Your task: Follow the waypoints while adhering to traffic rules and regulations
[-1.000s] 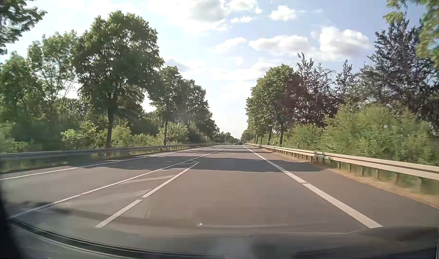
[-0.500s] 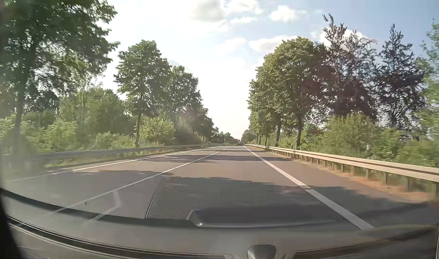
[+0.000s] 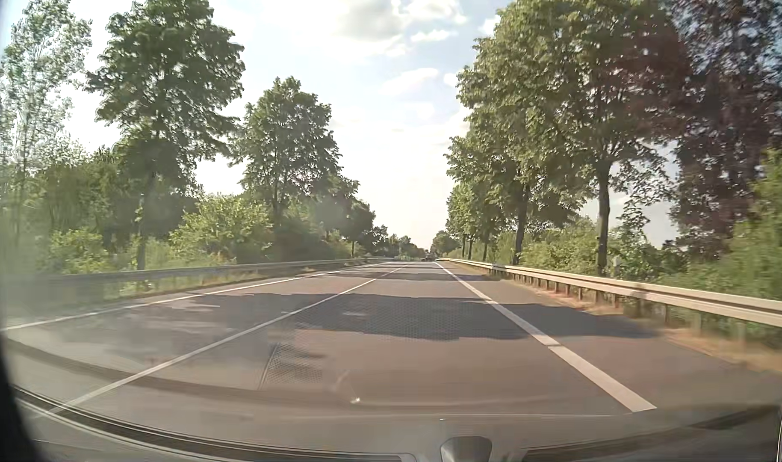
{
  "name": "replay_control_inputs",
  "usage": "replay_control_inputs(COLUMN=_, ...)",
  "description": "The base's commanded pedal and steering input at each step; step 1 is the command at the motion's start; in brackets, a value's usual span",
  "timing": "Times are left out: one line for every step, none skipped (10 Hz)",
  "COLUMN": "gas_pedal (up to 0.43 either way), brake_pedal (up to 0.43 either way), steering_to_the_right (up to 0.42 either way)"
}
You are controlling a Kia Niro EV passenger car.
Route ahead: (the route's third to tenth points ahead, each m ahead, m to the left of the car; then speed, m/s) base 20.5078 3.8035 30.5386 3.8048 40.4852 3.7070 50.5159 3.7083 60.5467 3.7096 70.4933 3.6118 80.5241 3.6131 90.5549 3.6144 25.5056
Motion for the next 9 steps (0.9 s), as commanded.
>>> replay_control_inputs(gas_pedal=0.15, brake_pedal=0.006, steering_to_the_right=0.003)
replay_control_inputs(gas_pedal=0.15, brake_pedal=0.006, steering_to_the_right=0.003)
replay_control_inputs(gas_pedal=0.15, brake_pedal=0.006, steering_to_the_right=0.003)
replay_control_inputs(gas_pedal=0.15, brake_pedal=0.006, steering_to_the_right=0.003)
replay_control_inputs(gas_pedal=0.138, brake_pedal=0.006, steering_to_the_right=0.003)
replay_control_inputs(gas_pedal=0.138, brake_pedal=0.006, steering_to_the_right=0.003)
replay_control_inputs(gas_pedal=0.138, brake_pedal=0.006, steering_to_the_right=0.004)
replay_control_inputs(gas_pedal=0.138, brake_pedal=0.006, steering_to_the_right=0.004)
replay_control_inputs(gas_pedal=0.138, brake_pedal=0.006, steering_to_the_right=0.005)
